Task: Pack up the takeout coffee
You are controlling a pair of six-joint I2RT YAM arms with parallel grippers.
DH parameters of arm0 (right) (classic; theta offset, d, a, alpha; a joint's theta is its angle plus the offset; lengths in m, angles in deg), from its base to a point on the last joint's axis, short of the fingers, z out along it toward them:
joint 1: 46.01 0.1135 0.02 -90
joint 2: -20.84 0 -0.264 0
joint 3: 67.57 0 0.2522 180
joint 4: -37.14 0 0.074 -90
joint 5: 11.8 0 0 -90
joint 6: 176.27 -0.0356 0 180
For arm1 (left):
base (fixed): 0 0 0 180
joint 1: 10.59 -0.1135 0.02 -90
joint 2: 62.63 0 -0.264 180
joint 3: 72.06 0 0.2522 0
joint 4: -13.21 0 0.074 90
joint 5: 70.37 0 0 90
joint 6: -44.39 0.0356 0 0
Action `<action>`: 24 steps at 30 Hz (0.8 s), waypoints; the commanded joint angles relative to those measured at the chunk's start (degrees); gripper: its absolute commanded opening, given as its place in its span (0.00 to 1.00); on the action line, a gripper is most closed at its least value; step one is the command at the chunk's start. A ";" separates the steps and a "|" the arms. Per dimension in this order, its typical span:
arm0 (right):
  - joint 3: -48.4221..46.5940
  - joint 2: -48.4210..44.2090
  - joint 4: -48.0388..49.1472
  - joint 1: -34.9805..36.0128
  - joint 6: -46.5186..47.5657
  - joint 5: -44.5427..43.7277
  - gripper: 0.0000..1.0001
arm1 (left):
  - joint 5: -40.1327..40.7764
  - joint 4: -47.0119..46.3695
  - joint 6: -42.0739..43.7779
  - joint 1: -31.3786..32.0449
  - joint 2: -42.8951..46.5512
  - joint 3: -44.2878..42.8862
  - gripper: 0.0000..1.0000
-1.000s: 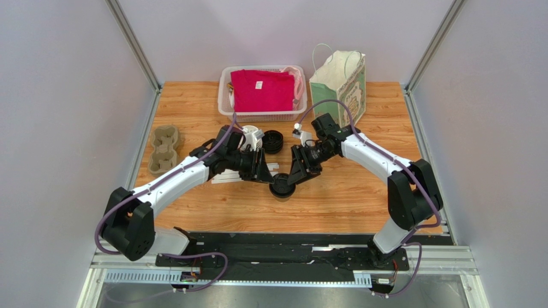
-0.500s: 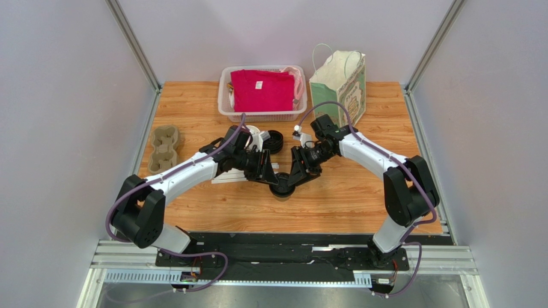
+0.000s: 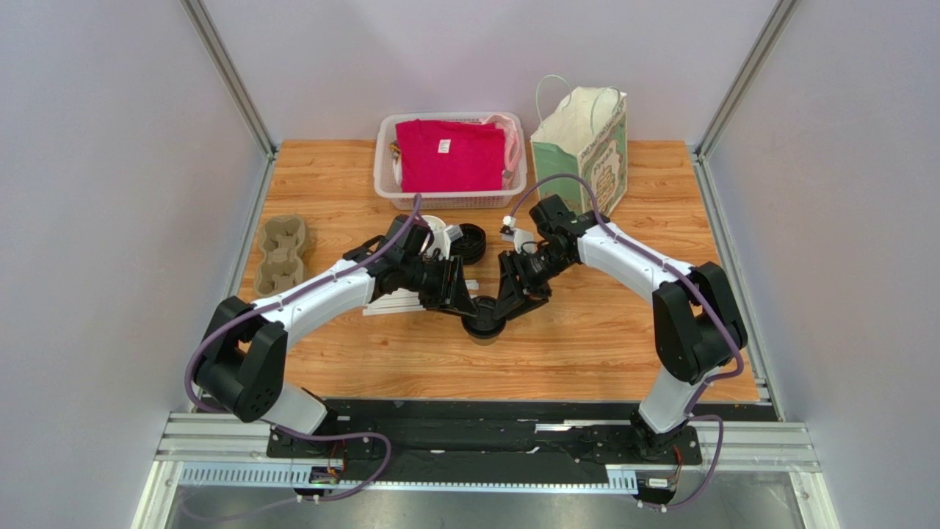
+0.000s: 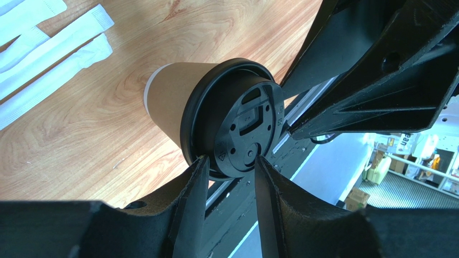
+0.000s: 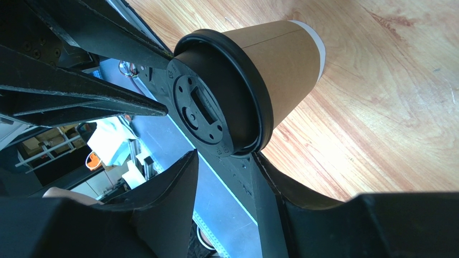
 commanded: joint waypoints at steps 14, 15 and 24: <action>-4.67 -1.34 -1.52 1.59 1.13 -1.24 0.47 | 0.16 -1.51 -0.65 0.87 1.28 -1.88 0.45; -4.41 -0.99 -1.34 1.59 1.48 -1.60 0.46 | -0.02 -1.59 -0.56 0.87 1.02 -1.97 0.45; -2.48 2.53 -1.17 1.59 2.97 -4.50 0.44 | -0.02 -2.12 -0.47 0.96 -1.00 -1.44 0.43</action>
